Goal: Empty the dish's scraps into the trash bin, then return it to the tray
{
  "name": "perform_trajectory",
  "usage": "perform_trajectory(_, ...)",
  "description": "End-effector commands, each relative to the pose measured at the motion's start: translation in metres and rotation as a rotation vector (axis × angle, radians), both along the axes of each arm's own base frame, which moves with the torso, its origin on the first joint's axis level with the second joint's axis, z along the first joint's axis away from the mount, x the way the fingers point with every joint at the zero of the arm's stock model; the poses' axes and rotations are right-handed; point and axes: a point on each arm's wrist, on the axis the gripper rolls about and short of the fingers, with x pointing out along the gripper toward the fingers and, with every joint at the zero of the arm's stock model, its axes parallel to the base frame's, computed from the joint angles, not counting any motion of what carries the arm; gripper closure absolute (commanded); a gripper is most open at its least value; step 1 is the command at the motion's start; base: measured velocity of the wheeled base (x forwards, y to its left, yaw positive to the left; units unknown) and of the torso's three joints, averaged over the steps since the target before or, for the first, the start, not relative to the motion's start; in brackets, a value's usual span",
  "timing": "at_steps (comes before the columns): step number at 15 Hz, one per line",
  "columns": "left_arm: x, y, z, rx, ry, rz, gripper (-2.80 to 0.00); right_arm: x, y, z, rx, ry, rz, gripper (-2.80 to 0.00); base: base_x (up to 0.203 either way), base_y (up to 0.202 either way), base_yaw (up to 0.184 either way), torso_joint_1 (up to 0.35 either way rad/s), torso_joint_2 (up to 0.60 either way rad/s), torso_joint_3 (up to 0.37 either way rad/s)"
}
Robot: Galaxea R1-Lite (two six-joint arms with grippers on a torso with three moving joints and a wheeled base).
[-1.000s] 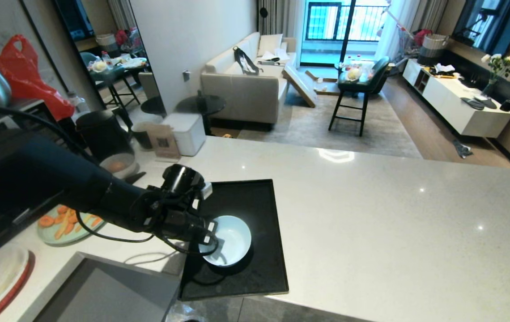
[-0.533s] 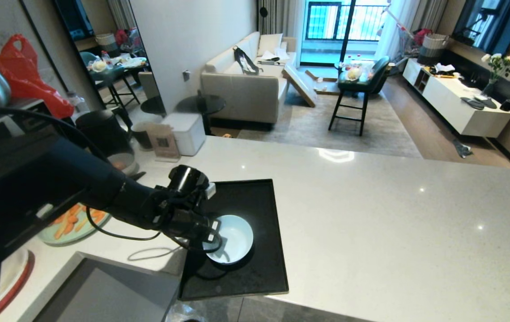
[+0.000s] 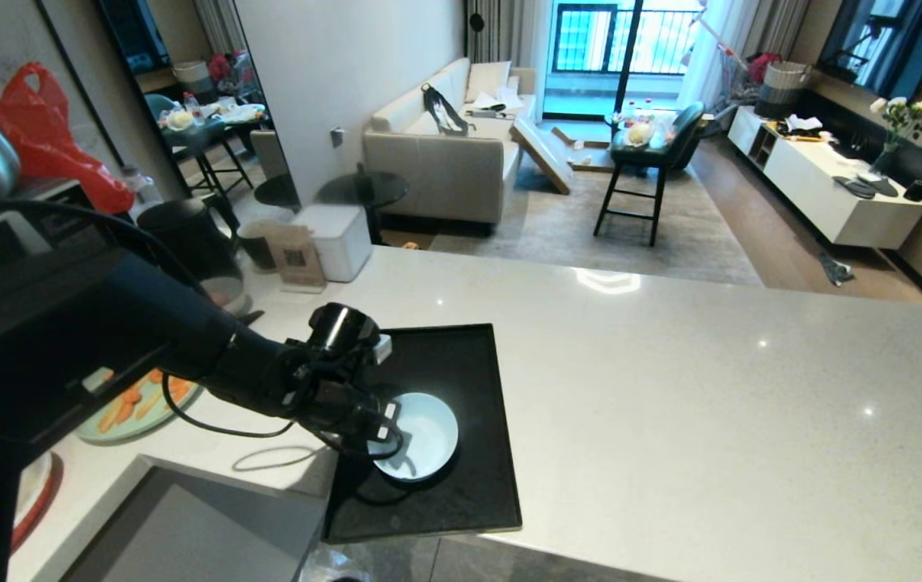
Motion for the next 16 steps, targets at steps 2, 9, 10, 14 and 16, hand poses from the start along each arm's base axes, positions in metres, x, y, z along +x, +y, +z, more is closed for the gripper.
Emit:
perform_trajectory(2,-0.001,-0.001,-0.001,0.002,0.004,-0.003,-2.80,0.000,0.000,0.000,-0.001,-0.001,0.000,0.00,0.000,0.000,0.000,0.000,0.00,0.000)
perform_trajectory(9,-0.002,0.000,0.016,-0.018,-0.040,-0.003,-2.80,0.000,0.000,0.000,0.000,-0.001,0.000,0.00,0.000,0.000,0.000,0.000,0.00,0.000)
perform_trajectory(10,-0.004,0.001,0.023,-0.025,-0.055,-0.001,-2.80,0.000,0.000,0.000,0.001,-0.001,0.000,0.00,0.000,0.000,0.000,0.000,0.00,0.000)
perform_trajectory(14,-0.018,0.007,0.056,-0.054,-0.129,0.003,-2.80,0.000,0.000,0.000,0.001,-0.001,0.000,0.00,0.000,0.000,0.000,0.000,0.00,0.000)
perform_trajectory(16,-0.030,0.012,0.076,-0.069,-0.174,0.005,-2.80,0.000,0.000,0.000,0.001,-0.001,0.000,0.00,0.000,0.000,0.000,0.000,0.00,0.000)
